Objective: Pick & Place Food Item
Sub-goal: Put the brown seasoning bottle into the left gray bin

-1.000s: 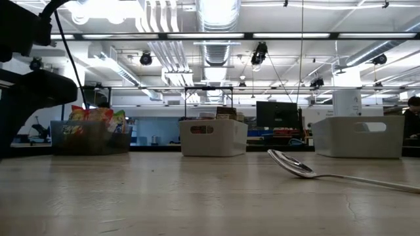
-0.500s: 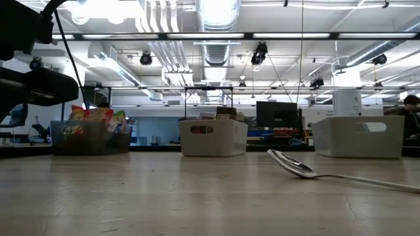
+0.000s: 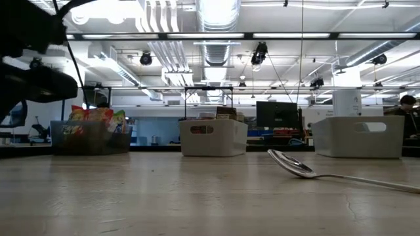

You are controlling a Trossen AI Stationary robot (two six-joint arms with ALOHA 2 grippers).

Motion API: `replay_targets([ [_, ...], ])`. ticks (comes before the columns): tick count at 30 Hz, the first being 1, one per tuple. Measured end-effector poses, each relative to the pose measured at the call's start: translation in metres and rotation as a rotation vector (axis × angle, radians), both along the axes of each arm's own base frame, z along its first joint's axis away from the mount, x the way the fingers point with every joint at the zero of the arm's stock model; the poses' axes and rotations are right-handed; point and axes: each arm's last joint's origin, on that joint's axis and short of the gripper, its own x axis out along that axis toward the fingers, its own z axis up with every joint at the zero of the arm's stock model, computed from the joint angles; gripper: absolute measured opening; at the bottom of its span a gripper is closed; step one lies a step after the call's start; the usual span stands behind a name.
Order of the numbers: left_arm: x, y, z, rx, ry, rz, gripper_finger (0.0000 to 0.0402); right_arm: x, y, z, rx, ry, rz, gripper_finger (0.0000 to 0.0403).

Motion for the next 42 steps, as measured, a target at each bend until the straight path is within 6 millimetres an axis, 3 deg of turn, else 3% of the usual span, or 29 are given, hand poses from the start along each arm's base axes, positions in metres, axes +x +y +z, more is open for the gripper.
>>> replay_targets([
  [10,0.01,0.033,0.045,-0.111,-0.124,0.217,0.0176,-0.002,0.002,0.001,0.002,0.001,0.005,0.0239],
  [14,0.013,0.053,0.078,-0.222,-0.262,0.33,0.0176,-0.006,0.004,0.004,-0.002,-0.008,0.017,0.0239],
  [23,0.006,0.105,0.163,-0.471,-0.757,0.622,0.0176,-0.015,0.005,0.02,-0.068,-0.086,0.047,0.0239],
  [29,0.005,0.14,0.217,-0.71,-1.161,0.735,0.0176,-0.008,0.008,0.036,-0.285,-0.199,0.152,0.0239],
  [33,0.0,0.163,0.245,-0.819,-1.4,0.782,0.0176,-0.003,0.006,0.046,-0.501,-0.245,0.114,0.0239],
  [37,-0.003,0.185,0.259,-0.883,-1.56,0.835,0.0176,0.003,0.004,0.057,-0.729,-0.249,0.007,0.0239],
  [42,0.0,0.206,0.263,-0.934,-1.645,0.91,0.0176,0.023,0.001,0.066,-0.958,-0.22,-0.075,0.0239],
])
